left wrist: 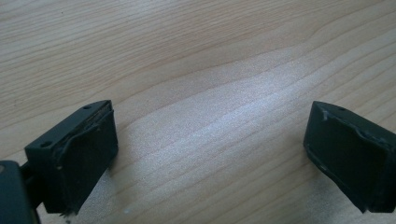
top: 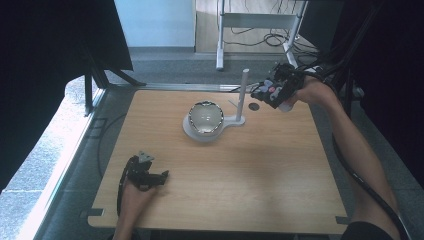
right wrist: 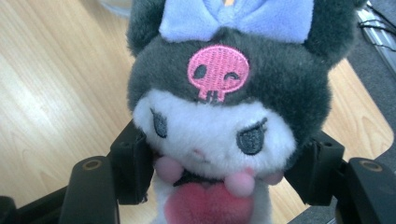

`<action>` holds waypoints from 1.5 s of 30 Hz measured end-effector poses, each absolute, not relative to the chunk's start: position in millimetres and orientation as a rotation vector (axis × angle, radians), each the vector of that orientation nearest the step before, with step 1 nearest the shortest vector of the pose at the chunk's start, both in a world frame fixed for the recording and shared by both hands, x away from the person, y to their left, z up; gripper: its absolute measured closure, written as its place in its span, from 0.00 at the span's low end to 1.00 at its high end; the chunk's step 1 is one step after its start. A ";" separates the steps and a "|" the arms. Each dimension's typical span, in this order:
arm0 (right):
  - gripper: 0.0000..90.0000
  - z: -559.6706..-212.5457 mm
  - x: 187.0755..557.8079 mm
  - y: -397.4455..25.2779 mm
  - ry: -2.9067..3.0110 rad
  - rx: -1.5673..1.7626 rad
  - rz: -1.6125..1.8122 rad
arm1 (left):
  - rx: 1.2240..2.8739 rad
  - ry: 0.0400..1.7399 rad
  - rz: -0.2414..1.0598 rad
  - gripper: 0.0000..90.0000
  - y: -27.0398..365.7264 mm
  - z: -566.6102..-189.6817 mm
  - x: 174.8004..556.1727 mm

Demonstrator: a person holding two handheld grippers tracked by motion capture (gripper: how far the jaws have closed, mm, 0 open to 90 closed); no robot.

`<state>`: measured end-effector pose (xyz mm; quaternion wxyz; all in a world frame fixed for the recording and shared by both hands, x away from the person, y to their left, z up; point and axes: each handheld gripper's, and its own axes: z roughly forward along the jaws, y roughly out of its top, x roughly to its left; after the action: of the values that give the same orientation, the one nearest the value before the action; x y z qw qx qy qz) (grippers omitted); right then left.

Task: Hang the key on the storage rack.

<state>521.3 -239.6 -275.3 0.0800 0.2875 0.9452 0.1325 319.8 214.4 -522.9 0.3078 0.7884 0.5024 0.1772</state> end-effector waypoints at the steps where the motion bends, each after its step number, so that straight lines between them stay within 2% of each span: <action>1: 0.37 -274.7 522.9 -239.6 2.823 0.858 0.398 | 2.084 1.328 0.469 0.03 214.4 -522.9 319.8; 13: 0.37 -262.5 537.3 -235.0 2.782 0.863 0.421 | 2.085 1.328 0.469 0.03 214.4 -522.9 319.8; 28: 0.37 -264.7 547.4 -214.5 2.790 0.831 0.440 | 2.085 1.328 0.466 0.03 214.6 -522.8 319.9; 45: 0.37 -309.4 545.0 -193.6 2.882 0.811 0.435 | 2.085 1.327 0.472 0.03 214.5 -522.9 319.9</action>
<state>545.0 -193.6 -309.4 0.0581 0.2675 0.9510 0.1435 319.9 214.5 -522.9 0.3078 0.7884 0.5018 0.1783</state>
